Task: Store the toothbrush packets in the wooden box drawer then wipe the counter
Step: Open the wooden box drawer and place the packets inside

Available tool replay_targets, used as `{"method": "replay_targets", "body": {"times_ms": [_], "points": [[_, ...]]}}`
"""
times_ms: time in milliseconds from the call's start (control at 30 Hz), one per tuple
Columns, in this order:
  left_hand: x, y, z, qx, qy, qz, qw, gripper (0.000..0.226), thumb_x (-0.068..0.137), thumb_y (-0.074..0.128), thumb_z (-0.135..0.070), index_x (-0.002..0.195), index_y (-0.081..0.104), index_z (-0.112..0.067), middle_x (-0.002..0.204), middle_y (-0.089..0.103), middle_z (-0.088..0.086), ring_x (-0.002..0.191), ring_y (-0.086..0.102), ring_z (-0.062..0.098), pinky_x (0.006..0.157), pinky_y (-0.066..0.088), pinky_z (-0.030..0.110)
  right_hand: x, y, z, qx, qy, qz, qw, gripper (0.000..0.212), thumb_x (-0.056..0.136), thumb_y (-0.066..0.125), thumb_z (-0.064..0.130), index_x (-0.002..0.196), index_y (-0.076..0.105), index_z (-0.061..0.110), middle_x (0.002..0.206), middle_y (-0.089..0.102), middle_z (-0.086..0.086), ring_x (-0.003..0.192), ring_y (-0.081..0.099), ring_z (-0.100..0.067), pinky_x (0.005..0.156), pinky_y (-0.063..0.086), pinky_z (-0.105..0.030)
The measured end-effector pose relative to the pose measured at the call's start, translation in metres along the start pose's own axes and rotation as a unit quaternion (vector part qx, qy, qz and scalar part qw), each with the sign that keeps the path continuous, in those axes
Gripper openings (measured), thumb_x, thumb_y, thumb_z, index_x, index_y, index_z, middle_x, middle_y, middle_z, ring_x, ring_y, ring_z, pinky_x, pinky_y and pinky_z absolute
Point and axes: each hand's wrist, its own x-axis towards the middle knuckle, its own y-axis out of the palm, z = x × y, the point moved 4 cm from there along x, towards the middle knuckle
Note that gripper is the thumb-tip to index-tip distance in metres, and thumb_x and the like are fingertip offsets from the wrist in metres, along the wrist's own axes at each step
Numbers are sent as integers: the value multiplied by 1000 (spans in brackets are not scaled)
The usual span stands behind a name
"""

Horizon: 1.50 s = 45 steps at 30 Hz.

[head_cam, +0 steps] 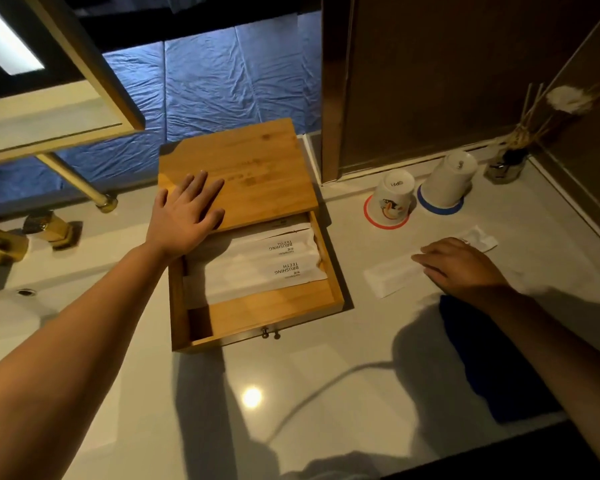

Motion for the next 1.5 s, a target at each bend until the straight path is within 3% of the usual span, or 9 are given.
{"method": "replay_targets", "body": {"times_ms": [233,367,467,533,633,833,1133,1333,1500], "points": [[0,-1,0,1,3,-3,1000,61,87,17,-60,145,15,-41,159,15,0,146,11,20,110,15,47,0,-3,4,40,4,-80,996,23,87,59,12,107,69,8,106,69,-15,100,58,-32,88,44,-41],[0,-2,-1,-6,2,1,1000,61,87,18,-60,145,16,-41,159,15,-1,146,11,20,111,14,48,-7,-26,23,110,41,-199,973,20,84,62,4,102,69,1,92,70,-22,87,60,-38,76,48,-39],[0,-1,0,-7,1,1,1000,61,87,18,-59,145,16,-42,159,14,-1,146,10,20,111,13,50,-11,-65,75,125,-39,-313,940,18,79,67,4,96,70,1,87,69,-20,81,63,-34,75,46,-32],[0,0,0,-11,1,2,1000,60,88,20,-59,145,15,-42,159,14,-2,146,10,20,112,12,50,-11,-84,126,104,-121,-335,929,15,79,66,11,92,71,5,83,69,-14,76,63,-26,70,49,-30],[1,2,1,-15,-3,5,1000,59,88,22,-58,144,16,-43,159,13,-2,146,10,19,112,11,51,-1,-84,199,64,-207,-260,941,11,75,69,14,86,71,11,79,65,-7,73,59,-23,57,49,-30],[0,0,0,-26,0,2,1000,59,87,23,-57,145,18,-42,159,14,-2,146,10,21,112,11,52,33,-26,274,-38,-262,-63,962,27,77,68,7,103,64,13,99,58,-10,92,52,-28,63,38,-34],[-1,0,0,-31,3,-15,999,59,88,23,-57,145,19,-42,159,15,-2,146,11,20,113,11,52,42,-2,274,-15,-243,-3,970,15,88,52,12,95,65,12,95,58,-9,91,54,-28,63,40,-34],[0,1,1,-36,5,-15,999,58,89,24,-56,145,18,-42,159,14,-2,147,10,20,113,9,53,33,-10,261,109,-175,31,978,43,94,34,45,100,68,19,100,58,-2,94,51,-19,78,47,-36],[-1,1,1,-36,2,-18,999,57,89,25,-55,144,20,-41,159,15,-2,146,11,21,113,10,53,22,1,268,68,-179,100,976,54,92,25,53,106,66,21,107,57,-4,101,48,-20,81,42,-36]]}}
